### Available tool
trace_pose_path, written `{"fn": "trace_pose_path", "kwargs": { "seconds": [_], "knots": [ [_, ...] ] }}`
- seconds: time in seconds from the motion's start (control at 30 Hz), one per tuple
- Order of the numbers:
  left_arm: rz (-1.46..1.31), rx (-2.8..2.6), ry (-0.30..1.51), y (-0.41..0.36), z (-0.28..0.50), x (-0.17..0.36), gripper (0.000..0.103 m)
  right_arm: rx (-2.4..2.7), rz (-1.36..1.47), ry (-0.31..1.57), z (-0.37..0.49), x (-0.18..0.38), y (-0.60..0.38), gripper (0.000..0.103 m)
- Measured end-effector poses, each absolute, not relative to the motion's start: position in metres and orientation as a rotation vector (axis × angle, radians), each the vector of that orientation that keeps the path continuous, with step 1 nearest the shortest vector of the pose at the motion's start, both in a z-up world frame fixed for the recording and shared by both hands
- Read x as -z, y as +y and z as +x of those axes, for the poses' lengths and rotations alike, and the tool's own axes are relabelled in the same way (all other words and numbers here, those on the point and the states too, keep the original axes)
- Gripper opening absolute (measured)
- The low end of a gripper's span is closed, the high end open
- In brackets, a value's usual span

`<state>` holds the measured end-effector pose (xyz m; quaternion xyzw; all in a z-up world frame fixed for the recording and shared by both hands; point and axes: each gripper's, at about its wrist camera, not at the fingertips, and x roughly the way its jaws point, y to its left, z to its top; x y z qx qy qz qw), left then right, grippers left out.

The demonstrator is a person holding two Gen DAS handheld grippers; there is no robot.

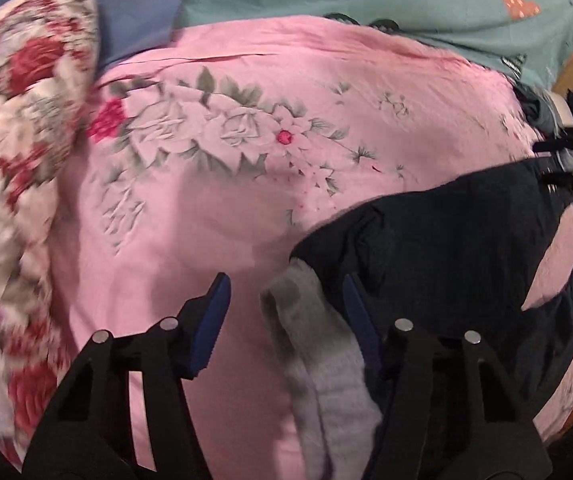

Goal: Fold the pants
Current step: 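Grasp the grey waistband with the left tool while the right tool grasps the pant leg hems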

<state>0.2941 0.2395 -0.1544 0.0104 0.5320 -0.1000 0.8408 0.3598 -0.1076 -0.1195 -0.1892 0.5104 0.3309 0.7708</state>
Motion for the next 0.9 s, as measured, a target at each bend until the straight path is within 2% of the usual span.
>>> {"fn": "trace_pose_path", "kwargs": {
  "seconds": [0.2,0.47,0.53,0.57,0.6,0.63,0.7,0.77,0.9],
  "knots": [
    [0.056,0.316,1.157,0.244,0.315,0.172,0.059,-0.728,-0.543,1.223,0.394,0.156,-0.096,0.052],
    [0.009,0.475,1.242,0.247,0.330,0.188,0.059,-0.786,-0.595,1.346,0.407,0.177,-0.098,0.046],
    [-0.014,0.488,1.259,0.249,0.334,0.191,0.059,-0.797,-0.620,1.338,0.407,0.177,-0.097,0.041],
    [-0.017,0.493,1.264,0.249,0.335,0.191,0.059,-0.791,-0.639,1.334,0.407,0.177,-0.095,0.031],
    [-0.006,0.498,1.272,0.248,0.335,0.190,0.055,-0.783,-0.662,1.333,0.406,0.176,-0.095,0.020],
    [0.001,0.509,1.281,0.248,0.334,0.190,0.043,-0.787,-0.662,1.344,0.407,0.176,-0.095,0.016],
    [0.008,0.552,1.308,0.246,0.331,0.187,0.033,-0.787,-0.677,1.354,0.405,0.175,-0.096,0.006],
    [0.041,0.566,1.316,0.243,0.327,0.185,0.031,-0.794,-0.690,1.352,0.398,0.172,-0.096,0.005],
    [0.100,0.558,1.312,0.238,0.327,0.179,0.014,-0.788,-0.690,1.330,0.385,0.161,-0.101,0.004]
  ]
}}
